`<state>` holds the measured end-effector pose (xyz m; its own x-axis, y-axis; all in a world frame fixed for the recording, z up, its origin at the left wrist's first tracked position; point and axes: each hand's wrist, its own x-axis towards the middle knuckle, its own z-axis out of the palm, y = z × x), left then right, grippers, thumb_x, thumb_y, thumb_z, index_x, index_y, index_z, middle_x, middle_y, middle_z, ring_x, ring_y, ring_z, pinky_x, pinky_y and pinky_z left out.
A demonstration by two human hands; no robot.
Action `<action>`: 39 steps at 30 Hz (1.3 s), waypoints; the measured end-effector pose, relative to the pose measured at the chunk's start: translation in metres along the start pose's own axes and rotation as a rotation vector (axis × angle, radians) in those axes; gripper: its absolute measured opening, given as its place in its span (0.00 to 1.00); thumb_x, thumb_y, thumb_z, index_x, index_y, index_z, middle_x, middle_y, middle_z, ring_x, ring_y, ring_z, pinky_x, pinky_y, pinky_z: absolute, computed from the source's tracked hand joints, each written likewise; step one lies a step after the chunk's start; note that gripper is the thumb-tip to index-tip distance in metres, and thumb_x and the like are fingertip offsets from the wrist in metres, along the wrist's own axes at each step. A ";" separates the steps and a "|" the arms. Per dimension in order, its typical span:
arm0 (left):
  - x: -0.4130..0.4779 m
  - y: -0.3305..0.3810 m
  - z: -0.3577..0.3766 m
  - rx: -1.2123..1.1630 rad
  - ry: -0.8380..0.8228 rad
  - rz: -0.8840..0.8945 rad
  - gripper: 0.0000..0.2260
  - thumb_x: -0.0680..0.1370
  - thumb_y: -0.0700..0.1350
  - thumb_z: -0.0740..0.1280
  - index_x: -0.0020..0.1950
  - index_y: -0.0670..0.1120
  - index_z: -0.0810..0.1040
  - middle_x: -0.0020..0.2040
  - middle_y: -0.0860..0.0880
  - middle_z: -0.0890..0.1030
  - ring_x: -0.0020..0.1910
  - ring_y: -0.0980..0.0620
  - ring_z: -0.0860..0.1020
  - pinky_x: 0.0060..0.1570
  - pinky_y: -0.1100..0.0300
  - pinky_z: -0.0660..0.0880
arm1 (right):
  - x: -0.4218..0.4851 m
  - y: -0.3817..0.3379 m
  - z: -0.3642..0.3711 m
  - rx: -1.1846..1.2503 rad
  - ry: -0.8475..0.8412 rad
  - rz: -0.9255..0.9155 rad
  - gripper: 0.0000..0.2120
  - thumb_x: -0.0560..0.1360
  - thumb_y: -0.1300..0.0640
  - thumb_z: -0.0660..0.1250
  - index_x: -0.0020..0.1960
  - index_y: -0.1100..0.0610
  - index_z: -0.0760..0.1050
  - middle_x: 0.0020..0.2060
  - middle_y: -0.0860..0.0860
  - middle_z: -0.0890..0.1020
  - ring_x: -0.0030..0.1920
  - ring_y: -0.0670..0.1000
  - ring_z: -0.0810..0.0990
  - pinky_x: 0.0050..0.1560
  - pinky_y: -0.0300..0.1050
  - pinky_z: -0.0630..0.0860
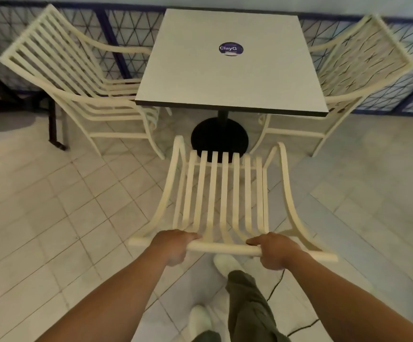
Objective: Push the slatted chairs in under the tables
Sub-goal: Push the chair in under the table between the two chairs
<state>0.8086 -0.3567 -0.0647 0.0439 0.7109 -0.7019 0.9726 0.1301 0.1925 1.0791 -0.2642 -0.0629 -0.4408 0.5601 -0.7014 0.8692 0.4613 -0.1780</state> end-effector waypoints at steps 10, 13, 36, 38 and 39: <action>0.012 -0.005 -0.006 0.057 -0.066 0.003 0.33 0.79 0.39 0.62 0.78 0.68 0.60 0.66 0.50 0.77 0.57 0.47 0.79 0.49 0.56 0.74 | 0.004 0.001 -0.008 -0.057 -0.041 -0.001 0.31 0.75 0.58 0.63 0.75 0.37 0.66 0.59 0.49 0.77 0.55 0.52 0.78 0.55 0.47 0.76; 0.018 -0.004 -0.014 0.051 -0.093 0.010 0.36 0.78 0.36 0.61 0.77 0.69 0.60 0.66 0.50 0.76 0.51 0.48 0.78 0.46 0.57 0.74 | 0.009 0.005 -0.013 -0.081 -0.044 -0.015 0.32 0.75 0.58 0.63 0.75 0.37 0.65 0.60 0.50 0.76 0.56 0.53 0.78 0.56 0.47 0.75; 0.041 -0.013 -0.050 -0.008 0.005 -0.044 0.36 0.79 0.37 0.62 0.72 0.77 0.62 0.63 0.54 0.77 0.47 0.51 0.77 0.48 0.57 0.76 | 0.051 0.036 -0.051 -0.013 -0.064 -0.186 0.35 0.72 0.61 0.67 0.75 0.38 0.65 0.58 0.48 0.79 0.54 0.51 0.78 0.56 0.48 0.77; 0.045 -0.013 -0.051 0.007 0.001 -0.053 0.36 0.79 0.37 0.63 0.73 0.76 0.61 0.61 0.54 0.78 0.48 0.50 0.78 0.48 0.57 0.77 | 0.047 0.044 -0.049 -0.014 -0.057 -0.167 0.39 0.72 0.63 0.67 0.75 0.35 0.62 0.58 0.48 0.78 0.54 0.51 0.78 0.56 0.48 0.77; 0.047 -0.013 -0.051 0.017 -0.005 -0.053 0.37 0.79 0.36 0.63 0.73 0.76 0.61 0.60 0.54 0.78 0.48 0.50 0.79 0.48 0.56 0.77 | 0.046 0.047 -0.047 -0.022 -0.041 -0.152 0.39 0.72 0.64 0.67 0.75 0.34 0.61 0.58 0.48 0.78 0.54 0.51 0.79 0.56 0.48 0.78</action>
<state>0.7866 -0.2895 -0.0651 -0.0064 0.7002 -0.7139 0.9774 0.1553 0.1435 1.0890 -0.1845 -0.0709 -0.5569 0.4543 -0.6953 0.7880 0.5536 -0.2694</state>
